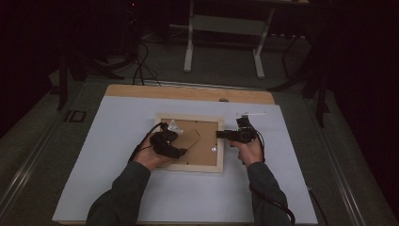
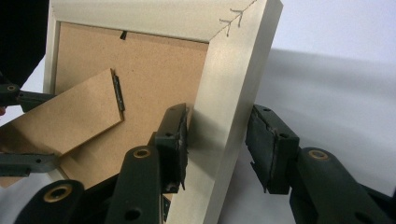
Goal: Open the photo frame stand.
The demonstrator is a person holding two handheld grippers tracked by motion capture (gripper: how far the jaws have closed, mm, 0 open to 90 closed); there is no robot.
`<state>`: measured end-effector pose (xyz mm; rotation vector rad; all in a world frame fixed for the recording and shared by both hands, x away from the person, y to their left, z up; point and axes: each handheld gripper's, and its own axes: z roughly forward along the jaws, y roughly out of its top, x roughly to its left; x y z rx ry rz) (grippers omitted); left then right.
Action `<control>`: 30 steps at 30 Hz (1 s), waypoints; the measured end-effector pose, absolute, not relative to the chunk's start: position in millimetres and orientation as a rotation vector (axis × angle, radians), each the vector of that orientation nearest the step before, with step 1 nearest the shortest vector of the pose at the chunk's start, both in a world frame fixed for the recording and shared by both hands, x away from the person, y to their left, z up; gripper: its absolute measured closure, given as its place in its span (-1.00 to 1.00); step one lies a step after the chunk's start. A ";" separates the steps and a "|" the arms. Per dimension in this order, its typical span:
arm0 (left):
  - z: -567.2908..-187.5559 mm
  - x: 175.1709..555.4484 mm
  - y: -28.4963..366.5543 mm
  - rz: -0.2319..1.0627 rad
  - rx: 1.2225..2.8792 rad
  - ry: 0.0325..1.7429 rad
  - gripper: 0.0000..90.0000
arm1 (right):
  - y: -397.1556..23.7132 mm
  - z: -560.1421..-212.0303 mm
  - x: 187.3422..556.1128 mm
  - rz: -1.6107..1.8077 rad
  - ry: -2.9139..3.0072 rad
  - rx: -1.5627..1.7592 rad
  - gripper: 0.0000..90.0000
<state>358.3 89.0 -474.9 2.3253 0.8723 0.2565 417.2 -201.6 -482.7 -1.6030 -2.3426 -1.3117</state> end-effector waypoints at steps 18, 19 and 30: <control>-470.7 354.8 80.3 0.377 2.326 0.836 -0.01 | -204.5 -470.1 412.5 -1.385 -2.397 -1.613 0.32; -470.4 354.8 80.1 0.382 2.326 0.834 -0.01 | -204.1 -469.1 412.4 -1.382 -2.405 -1.614 0.32; -466.9 356.3 81.8 0.406 2.302 0.840 -0.01 | -201.2 -456.8 410.7 -1.427 -2.456 -1.599 0.32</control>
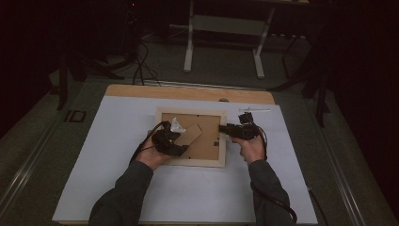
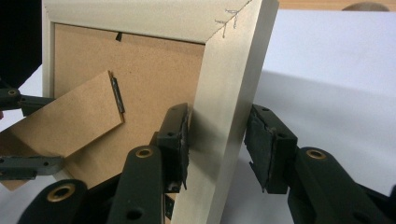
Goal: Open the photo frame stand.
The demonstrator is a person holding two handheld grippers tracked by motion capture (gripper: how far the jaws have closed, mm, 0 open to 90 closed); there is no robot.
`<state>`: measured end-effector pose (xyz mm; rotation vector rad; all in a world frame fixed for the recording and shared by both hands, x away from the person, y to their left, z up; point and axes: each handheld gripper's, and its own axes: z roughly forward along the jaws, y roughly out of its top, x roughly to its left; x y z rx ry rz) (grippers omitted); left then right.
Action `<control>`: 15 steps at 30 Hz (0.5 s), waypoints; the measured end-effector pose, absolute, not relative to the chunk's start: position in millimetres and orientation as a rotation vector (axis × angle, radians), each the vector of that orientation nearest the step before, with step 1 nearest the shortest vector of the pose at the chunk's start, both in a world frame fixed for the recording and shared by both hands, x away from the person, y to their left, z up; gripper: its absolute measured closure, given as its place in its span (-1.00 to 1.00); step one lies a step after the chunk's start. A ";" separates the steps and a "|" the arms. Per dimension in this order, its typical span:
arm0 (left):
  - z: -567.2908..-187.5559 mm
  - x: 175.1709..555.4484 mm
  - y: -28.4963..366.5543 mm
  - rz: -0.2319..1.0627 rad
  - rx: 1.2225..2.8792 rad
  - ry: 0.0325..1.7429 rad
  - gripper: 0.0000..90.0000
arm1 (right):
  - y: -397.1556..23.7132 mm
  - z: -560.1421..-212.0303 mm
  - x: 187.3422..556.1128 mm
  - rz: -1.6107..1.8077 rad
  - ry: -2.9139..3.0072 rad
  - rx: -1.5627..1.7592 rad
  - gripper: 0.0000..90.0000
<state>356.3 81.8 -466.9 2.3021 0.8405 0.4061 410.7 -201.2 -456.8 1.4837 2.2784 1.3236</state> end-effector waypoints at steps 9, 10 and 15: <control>-466.0 356.6 78.7 0.469 2.301 0.829 -0.01 | -202.5 -450.7 409.9 1.334 2.260 1.455 0.34; -465.9 356.9 78.4 0.472 2.301 0.830 -0.01 | -202.5 -450.2 409.8 1.334 2.259 1.453 0.34; -464.9 357.9 77.5 0.487 2.300 0.834 -0.01 | -202.7 -448.0 409.8 1.338 2.246 1.448 0.35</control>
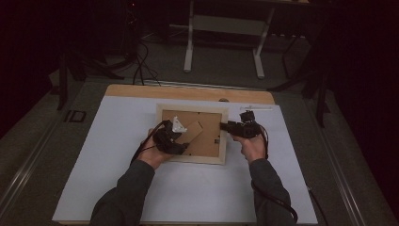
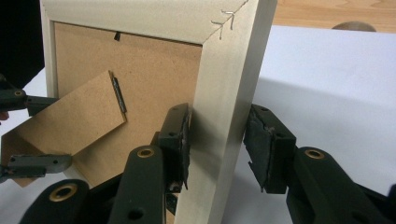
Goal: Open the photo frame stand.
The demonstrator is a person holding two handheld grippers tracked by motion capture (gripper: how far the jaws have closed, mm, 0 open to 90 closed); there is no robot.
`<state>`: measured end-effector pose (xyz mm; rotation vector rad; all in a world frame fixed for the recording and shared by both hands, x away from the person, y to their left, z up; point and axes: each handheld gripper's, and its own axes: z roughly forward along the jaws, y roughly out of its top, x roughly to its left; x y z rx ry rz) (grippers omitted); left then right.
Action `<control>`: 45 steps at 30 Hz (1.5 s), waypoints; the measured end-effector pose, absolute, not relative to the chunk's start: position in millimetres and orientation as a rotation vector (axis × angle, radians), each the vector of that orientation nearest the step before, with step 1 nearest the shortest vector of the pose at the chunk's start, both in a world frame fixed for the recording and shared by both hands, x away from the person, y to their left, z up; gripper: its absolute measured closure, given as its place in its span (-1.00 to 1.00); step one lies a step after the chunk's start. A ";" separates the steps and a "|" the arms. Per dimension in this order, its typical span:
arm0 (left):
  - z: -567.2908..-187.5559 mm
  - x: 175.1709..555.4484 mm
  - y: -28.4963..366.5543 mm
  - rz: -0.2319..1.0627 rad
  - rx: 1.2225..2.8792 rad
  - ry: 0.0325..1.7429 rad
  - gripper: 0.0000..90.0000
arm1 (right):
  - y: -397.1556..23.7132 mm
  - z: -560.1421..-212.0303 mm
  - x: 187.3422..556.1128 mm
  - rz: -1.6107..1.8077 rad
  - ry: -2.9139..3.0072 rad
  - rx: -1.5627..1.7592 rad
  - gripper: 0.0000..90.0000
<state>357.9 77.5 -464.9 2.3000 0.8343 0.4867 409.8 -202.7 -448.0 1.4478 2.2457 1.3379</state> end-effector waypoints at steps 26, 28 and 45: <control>-462.3 363.1 78.3 0.517 2.273 0.835 0.02 | -197.1 -437.7 403.9 1.327 2.179 1.339 0.36; -461.4 362.8 79.2 0.498 2.269 0.825 0.02 | -197.6 -438.5 403.6 1.325 2.179 1.335 0.37; -452.9 365.0 94.4 0.420 2.217 0.865 0.51 | -199.9 -439.0 399.6 1.344 2.178 1.313 0.38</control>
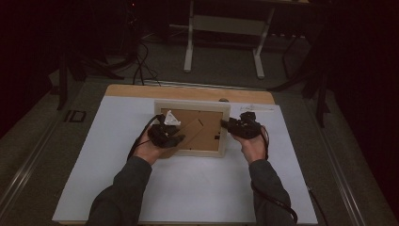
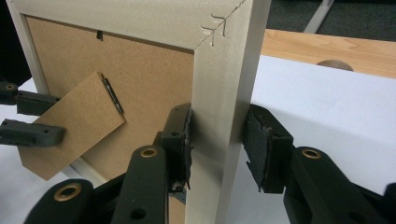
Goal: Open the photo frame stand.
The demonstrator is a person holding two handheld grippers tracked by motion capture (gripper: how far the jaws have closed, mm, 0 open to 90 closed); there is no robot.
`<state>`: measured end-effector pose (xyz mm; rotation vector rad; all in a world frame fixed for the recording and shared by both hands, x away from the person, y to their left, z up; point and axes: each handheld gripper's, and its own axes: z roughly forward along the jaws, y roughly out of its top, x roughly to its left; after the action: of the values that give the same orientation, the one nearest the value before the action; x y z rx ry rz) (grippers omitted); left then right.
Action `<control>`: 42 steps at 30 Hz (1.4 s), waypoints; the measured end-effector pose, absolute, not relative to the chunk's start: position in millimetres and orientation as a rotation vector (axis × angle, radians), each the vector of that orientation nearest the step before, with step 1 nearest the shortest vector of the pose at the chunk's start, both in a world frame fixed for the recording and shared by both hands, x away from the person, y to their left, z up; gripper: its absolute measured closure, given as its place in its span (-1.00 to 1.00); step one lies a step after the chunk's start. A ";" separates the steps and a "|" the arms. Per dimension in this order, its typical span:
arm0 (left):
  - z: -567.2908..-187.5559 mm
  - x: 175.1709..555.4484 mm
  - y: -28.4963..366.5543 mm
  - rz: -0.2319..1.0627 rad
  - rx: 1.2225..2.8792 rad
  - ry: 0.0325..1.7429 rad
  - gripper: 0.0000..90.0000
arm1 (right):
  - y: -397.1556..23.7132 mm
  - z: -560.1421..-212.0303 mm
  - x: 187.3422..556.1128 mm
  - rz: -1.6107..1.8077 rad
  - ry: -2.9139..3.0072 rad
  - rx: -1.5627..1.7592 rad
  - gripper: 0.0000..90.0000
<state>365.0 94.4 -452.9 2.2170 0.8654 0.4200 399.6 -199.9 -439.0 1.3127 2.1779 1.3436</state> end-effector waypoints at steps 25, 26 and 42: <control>-455.4 366.9 95.3 0.349 2.239 0.860 0.54 | -203.3 -436.9 391.9 1.366 2.165 1.265 0.38; -455.4 367.0 94.3 0.367 2.236 0.867 0.53 | -203.4 -435.8 390.9 1.364 2.159 1.263 0.38; -453.2 366.6 90.7 0.459 2.256 0.870 0.53 | -199.3 -430.4 381.6 1.326 2.148 1.203 0.38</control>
<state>366.6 90.7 -453.2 2.2564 0.8702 0.4588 381.6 -199.3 -430.4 1.2033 2.1479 1.3257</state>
